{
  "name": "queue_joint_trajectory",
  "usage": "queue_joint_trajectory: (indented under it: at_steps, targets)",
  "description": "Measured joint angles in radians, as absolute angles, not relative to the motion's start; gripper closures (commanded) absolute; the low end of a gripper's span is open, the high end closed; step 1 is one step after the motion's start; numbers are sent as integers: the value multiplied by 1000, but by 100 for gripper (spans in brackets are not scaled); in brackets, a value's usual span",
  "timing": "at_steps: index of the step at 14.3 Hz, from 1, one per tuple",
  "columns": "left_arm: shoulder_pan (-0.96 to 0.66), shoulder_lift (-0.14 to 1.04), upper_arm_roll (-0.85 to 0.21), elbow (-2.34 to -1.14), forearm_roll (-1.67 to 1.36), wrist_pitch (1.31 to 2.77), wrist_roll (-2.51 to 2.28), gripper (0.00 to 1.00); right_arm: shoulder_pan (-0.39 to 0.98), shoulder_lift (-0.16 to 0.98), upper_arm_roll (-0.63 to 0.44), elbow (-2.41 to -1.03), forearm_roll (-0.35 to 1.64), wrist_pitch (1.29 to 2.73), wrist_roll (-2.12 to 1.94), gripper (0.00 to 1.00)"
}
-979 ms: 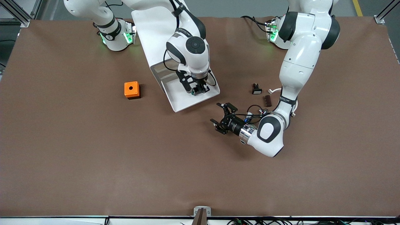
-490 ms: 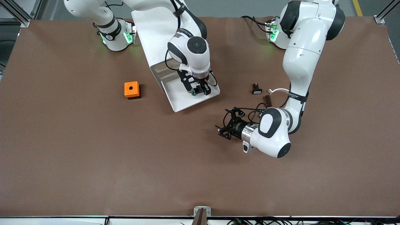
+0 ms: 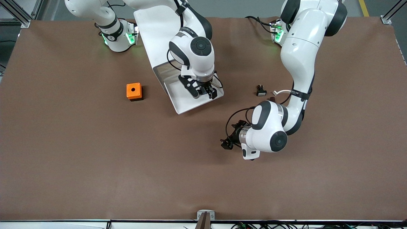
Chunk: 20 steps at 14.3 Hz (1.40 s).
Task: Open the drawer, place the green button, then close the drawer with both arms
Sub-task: 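Lower the green button into the open drawer and open the right gripper, then withdraw the right gripper from the drawer while the left gripper releases it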
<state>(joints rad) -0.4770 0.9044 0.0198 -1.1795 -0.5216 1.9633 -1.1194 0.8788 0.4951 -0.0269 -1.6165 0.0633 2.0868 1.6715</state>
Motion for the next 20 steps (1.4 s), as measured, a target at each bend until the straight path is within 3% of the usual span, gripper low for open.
queue_joint_trajectory:
  at_steps: [4, 11, 15, 20]
  targets:
    - [-481, 900, 21, -1179, -440, 2061, -1103, 1, 727, 464, -35, -1498, 63, 1848, 1306, 0]
    - [-558, 897, 20, -1181, -285, 2067, -1097, 1, 370, 317, -46, -1485, 43, 1596, 570, 0]
    - [-621, 897, 20, -1183, -284, 2067, -1097, 1, 148, 265, -48, -1486, 14, 1504, 204, 0]
    - [-698, 897, 21, -1188, -282, 2067, -1099, 1, 42, 235, -45, -1486, -23, 1463, 15, 0]
